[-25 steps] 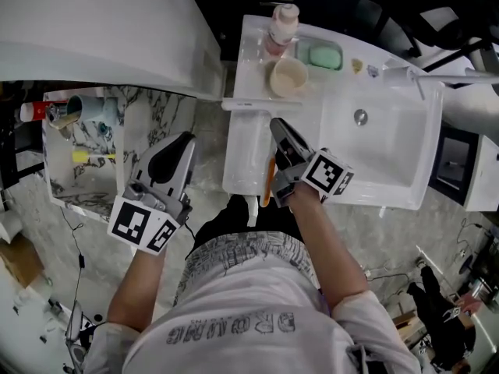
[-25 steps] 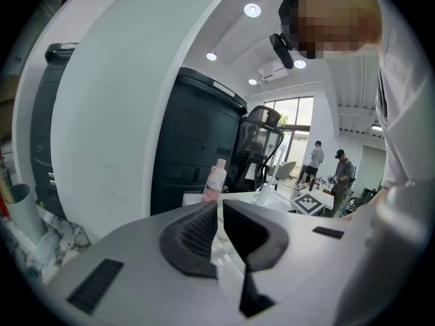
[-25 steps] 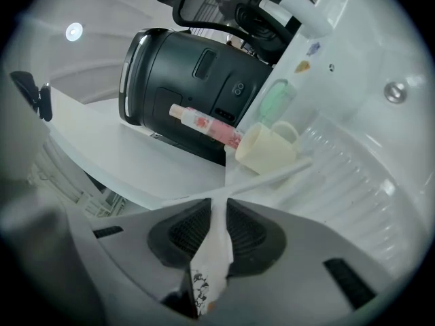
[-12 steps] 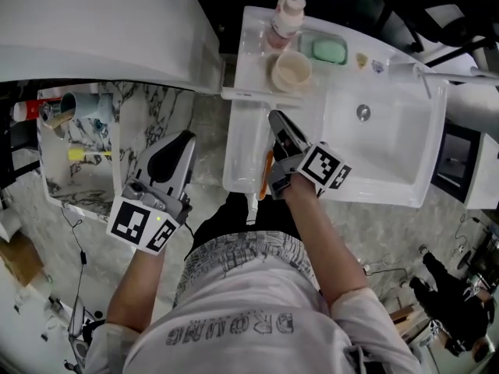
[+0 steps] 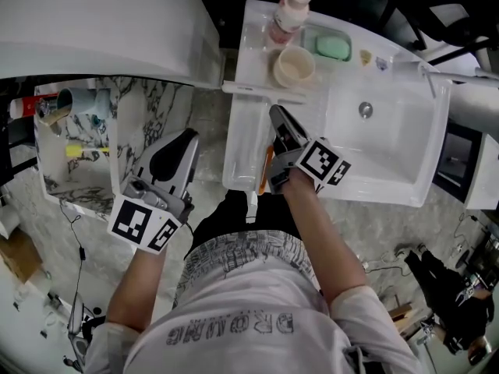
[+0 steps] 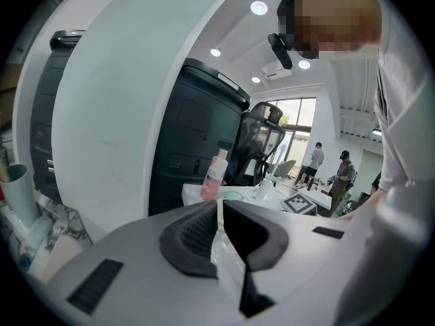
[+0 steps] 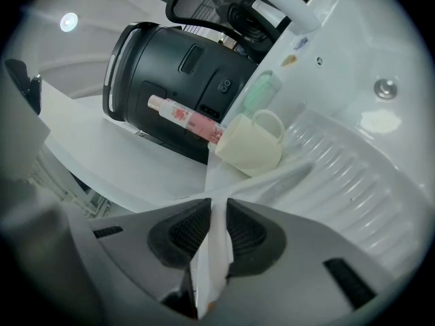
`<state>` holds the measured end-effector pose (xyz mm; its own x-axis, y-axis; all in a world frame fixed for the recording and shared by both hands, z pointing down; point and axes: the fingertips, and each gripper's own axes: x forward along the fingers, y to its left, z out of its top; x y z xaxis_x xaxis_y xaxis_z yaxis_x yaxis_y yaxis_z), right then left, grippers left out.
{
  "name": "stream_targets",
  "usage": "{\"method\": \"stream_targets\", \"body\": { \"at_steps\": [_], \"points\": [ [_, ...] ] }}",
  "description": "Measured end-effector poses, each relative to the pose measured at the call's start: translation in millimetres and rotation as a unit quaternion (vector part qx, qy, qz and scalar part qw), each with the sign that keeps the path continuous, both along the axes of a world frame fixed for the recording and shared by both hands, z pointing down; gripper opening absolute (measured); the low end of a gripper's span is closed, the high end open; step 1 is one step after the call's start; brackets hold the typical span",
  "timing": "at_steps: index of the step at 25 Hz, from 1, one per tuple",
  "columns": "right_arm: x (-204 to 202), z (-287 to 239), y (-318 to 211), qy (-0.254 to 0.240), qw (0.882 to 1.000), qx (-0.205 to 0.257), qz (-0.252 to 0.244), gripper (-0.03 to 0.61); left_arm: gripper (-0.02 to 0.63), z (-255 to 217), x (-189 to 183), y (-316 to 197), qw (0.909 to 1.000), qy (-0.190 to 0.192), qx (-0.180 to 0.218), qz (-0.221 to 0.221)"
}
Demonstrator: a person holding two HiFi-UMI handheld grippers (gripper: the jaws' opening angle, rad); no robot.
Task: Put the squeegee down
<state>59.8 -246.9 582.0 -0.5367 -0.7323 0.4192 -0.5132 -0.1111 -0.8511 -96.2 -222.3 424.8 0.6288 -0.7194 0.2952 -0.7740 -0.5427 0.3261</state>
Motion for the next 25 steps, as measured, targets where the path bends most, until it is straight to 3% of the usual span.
{"method": "stream_targets", "body": {
  "at_steps": [25],
  "points": [
    [-4.3,14.1,-2.8,-0.012,1.0,-0.01,0.005,0.077,0.041,6.5,1.7,8.7,0.9999,-0.001,-0.006,-0.009]
  ]
}}
